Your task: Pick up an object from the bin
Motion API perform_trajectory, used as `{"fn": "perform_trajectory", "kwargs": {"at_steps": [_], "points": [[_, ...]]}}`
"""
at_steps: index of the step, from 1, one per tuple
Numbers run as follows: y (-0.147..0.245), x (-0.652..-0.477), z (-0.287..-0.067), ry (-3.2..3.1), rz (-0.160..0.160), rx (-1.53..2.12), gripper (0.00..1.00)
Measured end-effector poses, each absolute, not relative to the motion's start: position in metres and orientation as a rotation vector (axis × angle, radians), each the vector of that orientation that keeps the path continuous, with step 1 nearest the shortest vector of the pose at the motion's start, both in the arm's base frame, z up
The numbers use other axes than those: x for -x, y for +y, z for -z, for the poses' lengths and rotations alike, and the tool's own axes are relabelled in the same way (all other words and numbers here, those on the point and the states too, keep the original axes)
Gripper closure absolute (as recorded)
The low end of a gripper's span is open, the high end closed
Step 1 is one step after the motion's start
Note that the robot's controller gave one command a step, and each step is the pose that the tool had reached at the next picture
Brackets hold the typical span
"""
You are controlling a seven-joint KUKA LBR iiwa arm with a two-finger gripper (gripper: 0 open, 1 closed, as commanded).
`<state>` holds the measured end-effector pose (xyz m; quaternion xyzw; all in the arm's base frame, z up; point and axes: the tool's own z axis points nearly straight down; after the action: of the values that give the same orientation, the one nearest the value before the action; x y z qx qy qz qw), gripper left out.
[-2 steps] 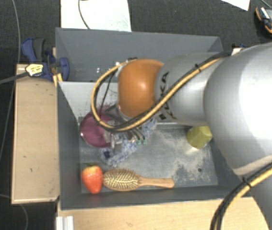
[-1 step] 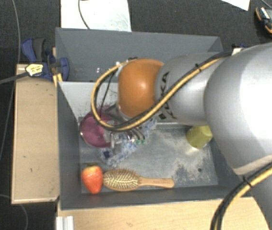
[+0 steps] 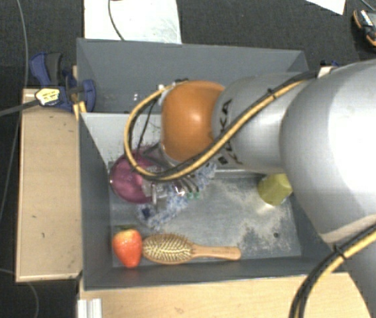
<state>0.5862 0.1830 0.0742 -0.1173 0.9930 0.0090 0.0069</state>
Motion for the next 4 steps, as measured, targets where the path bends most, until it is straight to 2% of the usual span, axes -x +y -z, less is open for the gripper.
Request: {"fn": "perform_trajectory", "kwargs": {"at_steps": [1,2,3,4], "points": [[0.138,-0.593,-0.075,3.104,-0.04,0.362,1.0],[0.181,-0.59,-0.076,3.108,-0.042,0.342,1.0],[0.172,-0.591,-0.075,3.104,-0.042,0.345,1.0],[0.19,-0.591,-0.073,3.111,-0.043,0.296,1.0]]}}
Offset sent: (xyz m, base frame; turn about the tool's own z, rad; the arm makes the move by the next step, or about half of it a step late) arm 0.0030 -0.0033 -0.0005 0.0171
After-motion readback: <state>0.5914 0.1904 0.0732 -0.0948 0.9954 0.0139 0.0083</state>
